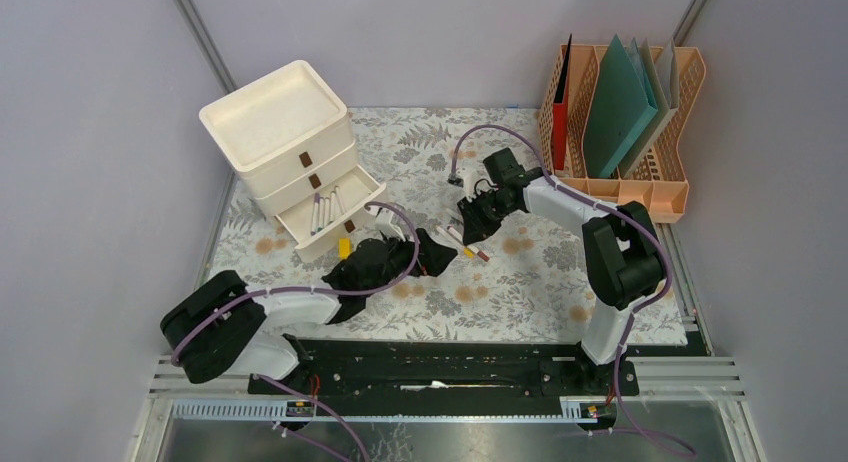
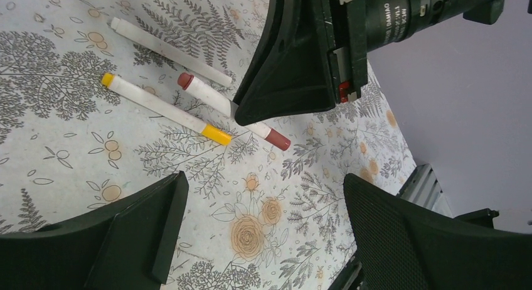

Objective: Organize the desk
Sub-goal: Pick up the stationery from the center of the board.

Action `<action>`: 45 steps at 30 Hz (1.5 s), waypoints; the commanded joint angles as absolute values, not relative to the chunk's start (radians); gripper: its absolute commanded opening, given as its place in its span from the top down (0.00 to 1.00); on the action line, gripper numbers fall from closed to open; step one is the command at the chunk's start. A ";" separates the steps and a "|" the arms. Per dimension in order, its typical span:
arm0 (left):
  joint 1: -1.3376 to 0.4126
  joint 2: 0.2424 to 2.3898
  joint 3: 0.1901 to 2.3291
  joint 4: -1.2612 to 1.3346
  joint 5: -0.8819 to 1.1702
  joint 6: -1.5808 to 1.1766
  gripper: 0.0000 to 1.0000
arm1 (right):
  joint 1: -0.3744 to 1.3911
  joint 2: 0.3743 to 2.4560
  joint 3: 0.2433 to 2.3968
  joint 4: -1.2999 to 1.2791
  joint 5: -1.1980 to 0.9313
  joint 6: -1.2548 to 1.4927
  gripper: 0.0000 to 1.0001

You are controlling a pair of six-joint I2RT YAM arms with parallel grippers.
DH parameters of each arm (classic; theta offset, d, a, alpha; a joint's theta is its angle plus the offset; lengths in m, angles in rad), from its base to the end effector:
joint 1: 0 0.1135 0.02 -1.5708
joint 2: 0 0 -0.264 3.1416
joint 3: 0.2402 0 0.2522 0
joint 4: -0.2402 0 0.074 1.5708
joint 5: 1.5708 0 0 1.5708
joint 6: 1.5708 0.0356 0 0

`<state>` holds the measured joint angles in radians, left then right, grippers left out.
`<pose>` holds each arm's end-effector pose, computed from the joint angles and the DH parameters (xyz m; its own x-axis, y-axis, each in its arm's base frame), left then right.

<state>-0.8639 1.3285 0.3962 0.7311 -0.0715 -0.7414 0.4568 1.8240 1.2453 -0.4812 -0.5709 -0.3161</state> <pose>0.1696 -0.1946 0.1870 -0.5772 -0.3613 -0.7323 0.4382 0.6197 -0.6512 0.3279 0.1826 0.1947 -0.5550 -0.5642 -0.6113 -0.8215 0.4874 0.2960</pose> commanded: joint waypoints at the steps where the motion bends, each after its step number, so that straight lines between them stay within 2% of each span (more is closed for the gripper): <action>1: -0.831 1.382 0.449 0.840 0.041 -0.798 0.01 | 0.445 1.768 1.239 -0.486 -0.623 -0.308 1.00; 10: -0.817 1.476 0.427 0.955 0.101 -0.867 0.01 | 0.431 1.743 1.236 -0.483 -0.688 -0.301 1.00; 24: -0.818 1.517 0.326 1.189 0.055 -0.924 0.01 | 0.425 1.775 1.230 -0.463 -0.840 -0.253 1.00; 37: -0.819 1.762 0.334 1.551 0.114 -1.084 0.01 | 0.425 1.788 1.226 -0.450 -0.920 -0.235 1.00; 45: -0.816 1.723 0.309 1.530 -0.031 -1.102 0.01 | 0.425 1.800 1.226 -0.451 -0.975 -0.237 1.00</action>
<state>-0.8234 1.7626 0.3141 1.4147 0.0616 -1.0729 0.4290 1.7866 1.2282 -0.4591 -0.8955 -0.2413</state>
